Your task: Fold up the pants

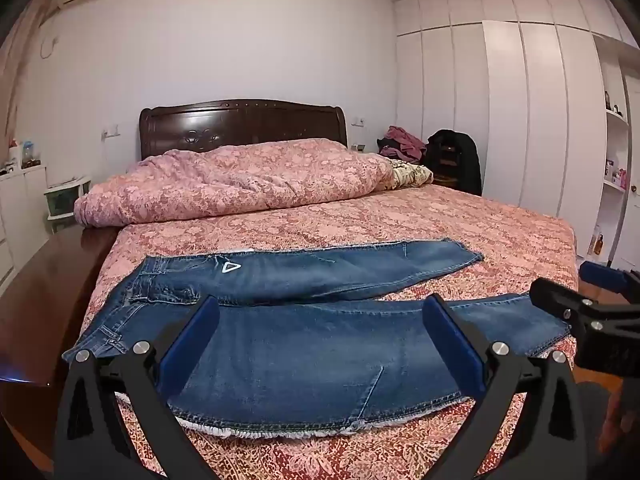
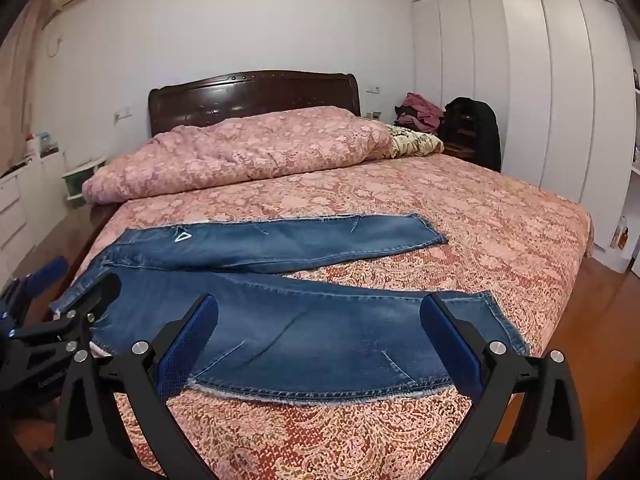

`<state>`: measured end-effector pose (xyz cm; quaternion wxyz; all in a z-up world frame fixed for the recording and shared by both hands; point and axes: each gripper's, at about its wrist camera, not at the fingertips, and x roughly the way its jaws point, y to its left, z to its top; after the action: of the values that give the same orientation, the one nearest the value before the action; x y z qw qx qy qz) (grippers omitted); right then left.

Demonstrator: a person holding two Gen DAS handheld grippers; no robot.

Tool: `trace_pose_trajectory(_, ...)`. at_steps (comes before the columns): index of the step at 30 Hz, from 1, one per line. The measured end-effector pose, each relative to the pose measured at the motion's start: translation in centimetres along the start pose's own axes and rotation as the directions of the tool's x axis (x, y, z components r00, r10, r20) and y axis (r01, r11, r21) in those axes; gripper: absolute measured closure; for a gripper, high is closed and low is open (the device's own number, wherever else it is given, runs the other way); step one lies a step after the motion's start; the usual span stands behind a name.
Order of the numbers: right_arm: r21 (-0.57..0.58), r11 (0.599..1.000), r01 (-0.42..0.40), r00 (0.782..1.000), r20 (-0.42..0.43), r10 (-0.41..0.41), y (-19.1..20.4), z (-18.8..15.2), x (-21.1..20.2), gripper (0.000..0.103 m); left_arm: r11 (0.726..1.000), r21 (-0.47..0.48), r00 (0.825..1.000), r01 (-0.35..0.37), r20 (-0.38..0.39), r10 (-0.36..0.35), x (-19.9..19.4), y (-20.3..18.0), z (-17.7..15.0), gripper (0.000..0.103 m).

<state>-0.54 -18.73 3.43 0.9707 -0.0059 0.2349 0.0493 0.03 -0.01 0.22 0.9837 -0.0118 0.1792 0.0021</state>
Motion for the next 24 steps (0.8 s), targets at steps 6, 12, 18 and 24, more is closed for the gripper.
trace_pose_trajectory(6, -0.01, 0.999, -0.043, 0.999, 0.031, 0.043, 0.7, 0.1, -0.1, 0.003, 1.0, -0.002, 1.0, -0.016, 0.011, 0.016, -0.9, 1.0, 0.0, 0.002)
trace_pose_trajectory(12, -0.041, 0.996, -0.075, 0.997, 0.033, 0.076, 1.3, -0.1, 0.1, 0.003, 1.0, -0.011, 1.0, -0.022, 0.002, 0.022, -1.0, 1.4, 0.1, 0.002)
trace_pose_trajectory(18, -0.026, 0.997, -0.071, 0.995, 0.062, 0.072, 1.0, 0.0, 0.2, 0.003, 1.0, -0.004, 1.0, -0.018, 0.016, 0.018, -1.2, 1.5, -0.1, 0.002)
trace_pose_trajectory(24, -0.049, 0.997, -0.052, 0.998, 0.036, 0.053, 1.1, -0.3, 0.9, 0.003, 1.0, -0.029, 1.0, -0.008, -0.007, 0.008, -1.2, 1.7, 0.0, 0.002)
